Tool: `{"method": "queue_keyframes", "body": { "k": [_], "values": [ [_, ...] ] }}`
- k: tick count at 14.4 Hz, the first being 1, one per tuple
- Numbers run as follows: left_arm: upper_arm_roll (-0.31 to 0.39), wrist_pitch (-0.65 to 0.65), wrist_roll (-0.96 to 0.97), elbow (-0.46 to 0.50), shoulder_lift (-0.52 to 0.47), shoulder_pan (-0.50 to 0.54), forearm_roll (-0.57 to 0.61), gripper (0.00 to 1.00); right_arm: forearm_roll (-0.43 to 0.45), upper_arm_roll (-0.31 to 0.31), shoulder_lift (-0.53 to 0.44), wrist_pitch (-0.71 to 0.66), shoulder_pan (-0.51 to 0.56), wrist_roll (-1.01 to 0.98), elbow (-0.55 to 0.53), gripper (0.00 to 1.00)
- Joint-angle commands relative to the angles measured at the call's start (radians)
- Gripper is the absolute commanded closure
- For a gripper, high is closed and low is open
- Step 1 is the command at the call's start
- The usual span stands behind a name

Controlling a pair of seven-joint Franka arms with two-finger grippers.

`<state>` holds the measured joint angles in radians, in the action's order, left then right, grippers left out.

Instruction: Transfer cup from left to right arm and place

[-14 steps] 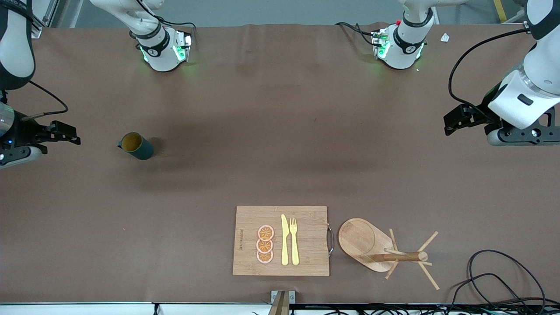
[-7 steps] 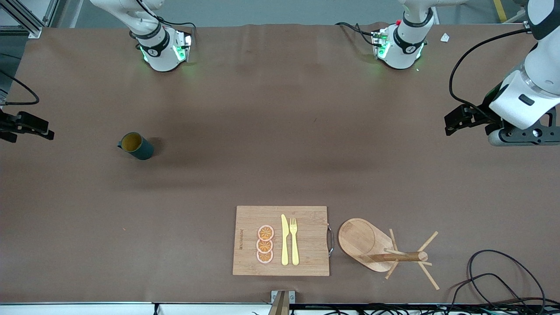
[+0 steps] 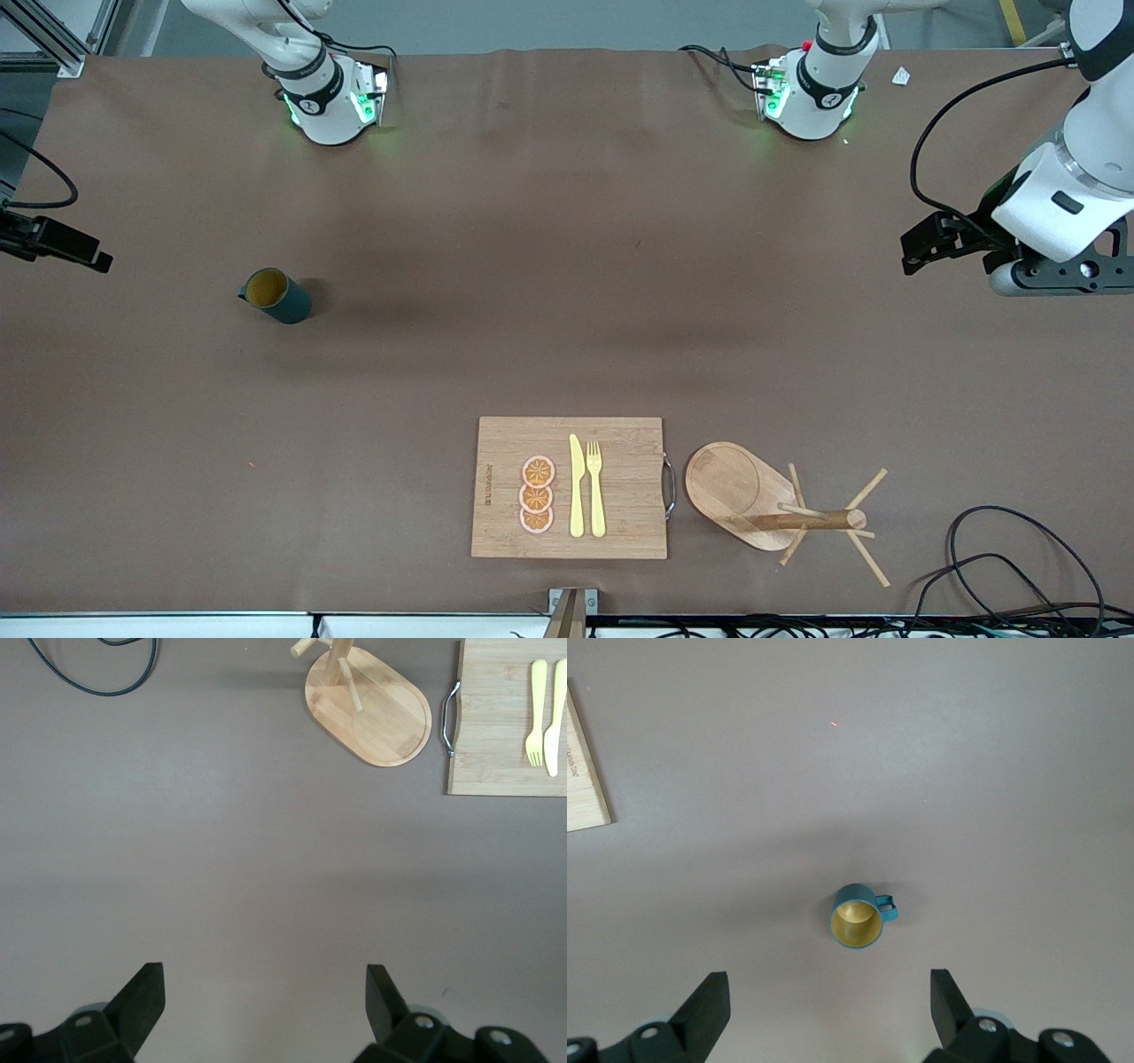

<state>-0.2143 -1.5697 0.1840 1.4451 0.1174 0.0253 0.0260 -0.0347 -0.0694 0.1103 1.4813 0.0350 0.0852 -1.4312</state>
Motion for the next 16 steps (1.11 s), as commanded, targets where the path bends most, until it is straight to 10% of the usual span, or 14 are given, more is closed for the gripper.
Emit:
{"method": "queue_keyframes", "body": {
  "k": [1,16],
  "values": [
    [-0.007,-0.003,0.005,-0.003,-0.005,0.002,0.008,0.00,0.012,0.002,0.008,-0.006,-0.001,0.022,0.017,0.00],
    [-0.007,0.043,-0.006,0.009,-0.035,0.007,0.012,0.00,0.030,0.002,-0.099,0.166,-0.056,0.004,-0.143,0.00]
  ]
}}
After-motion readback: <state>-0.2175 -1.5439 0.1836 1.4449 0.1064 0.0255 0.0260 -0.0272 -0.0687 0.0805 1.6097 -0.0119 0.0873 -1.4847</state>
